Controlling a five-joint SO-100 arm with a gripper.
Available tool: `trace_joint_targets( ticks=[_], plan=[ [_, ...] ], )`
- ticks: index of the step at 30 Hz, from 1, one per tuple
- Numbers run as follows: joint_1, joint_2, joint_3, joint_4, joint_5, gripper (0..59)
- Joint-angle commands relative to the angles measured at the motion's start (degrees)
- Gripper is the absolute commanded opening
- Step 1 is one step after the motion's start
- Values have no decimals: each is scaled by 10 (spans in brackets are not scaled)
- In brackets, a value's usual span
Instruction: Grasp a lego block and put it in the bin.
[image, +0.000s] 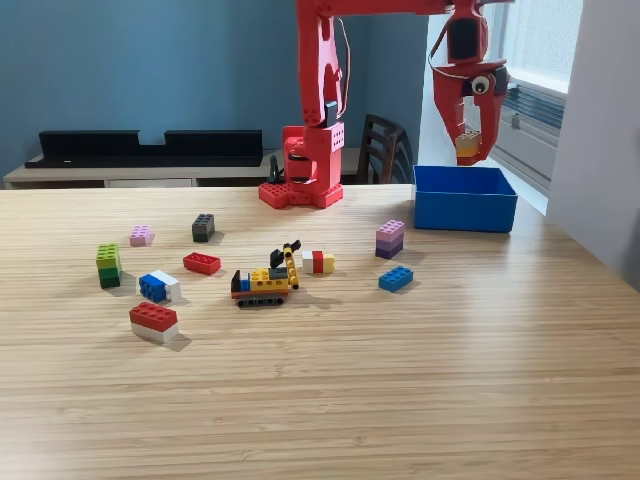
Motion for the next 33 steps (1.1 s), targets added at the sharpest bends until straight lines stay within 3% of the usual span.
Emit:
trace_joint_targets(
  ticks=[1,10,13,15,20,23,28,33],
  plan=[
    [-52,47,-4,6,4,0],
    [-62,47,7,5,-13,7],
    [-63,47,12,5,-24,155],
    [-64,47,15,5,-31,221],
    [-69,47,23,6,-38,281],
    [-70,47,25,6,-39,275],
    [-52,47,16,6,-32,175],
    [12,47,-4,5,-25,135]
  ],
)
